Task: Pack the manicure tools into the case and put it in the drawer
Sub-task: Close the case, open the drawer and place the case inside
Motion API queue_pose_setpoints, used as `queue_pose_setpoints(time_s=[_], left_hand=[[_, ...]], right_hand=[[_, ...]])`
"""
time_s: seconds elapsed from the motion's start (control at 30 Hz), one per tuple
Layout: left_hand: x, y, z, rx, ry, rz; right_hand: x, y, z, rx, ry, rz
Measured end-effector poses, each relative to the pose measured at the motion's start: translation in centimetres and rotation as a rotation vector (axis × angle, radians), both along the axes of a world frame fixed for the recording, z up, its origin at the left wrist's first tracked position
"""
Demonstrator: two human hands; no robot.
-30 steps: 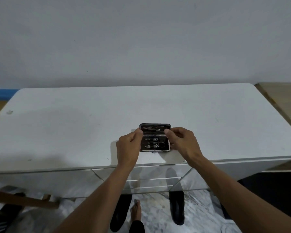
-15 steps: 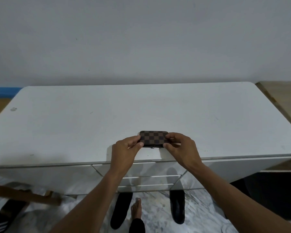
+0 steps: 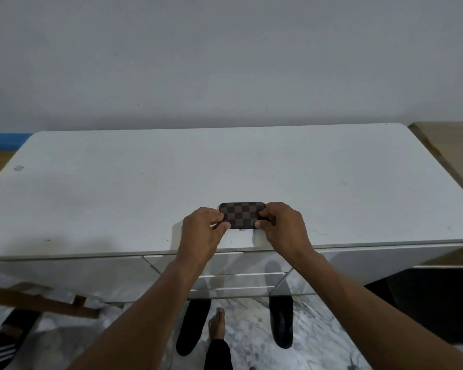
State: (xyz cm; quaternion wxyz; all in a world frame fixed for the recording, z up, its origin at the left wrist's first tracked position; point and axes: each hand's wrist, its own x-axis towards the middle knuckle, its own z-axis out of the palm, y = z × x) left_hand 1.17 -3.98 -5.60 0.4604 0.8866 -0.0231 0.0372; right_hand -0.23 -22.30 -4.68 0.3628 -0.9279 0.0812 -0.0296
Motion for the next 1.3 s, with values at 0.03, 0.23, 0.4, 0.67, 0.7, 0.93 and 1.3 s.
queue_pose_setpoints(time_s=[0.03,0.23,0.4,0.67,0.7,0.93,1.3], left_hand=[[-0.1,-0.1,0.0,0.006,-0.005,0.001],[-0.3,0.0,0.1,-0.044,0.043,0.042],[-0.4,-0.1,0.0,-0.120,0.078,0.031],[-6.1,0.2,-2.2,0.073,-0.281,0.007],[-7.2,0.4,-3.0,0.122,-0.279,-0.038],[-9.1,1.9,-7.2,0.656,-0.095,-0.183],[-10.7,3.9,-5.9,0.822,-0.017,-0.216]], right_hand=[[-0.1,0.0,0.0,-0.006,-0.002,0.005],[-0.3,0.0,0.2,0.026,0.010,-0.019],[-0.6,-0.3,0.5,0.016,0.009,0.033],[-6.4,-0.9,-1.5,-0.075,-0.302,0.155],[-7.5,-0.8,-2.2,-0.122,-0.319,0.204],[-9.8,1.8,-6.2,-0.423,0.080,0.311],[-10.9,3.0,-4.9,-0.498,0.138,0.223]])
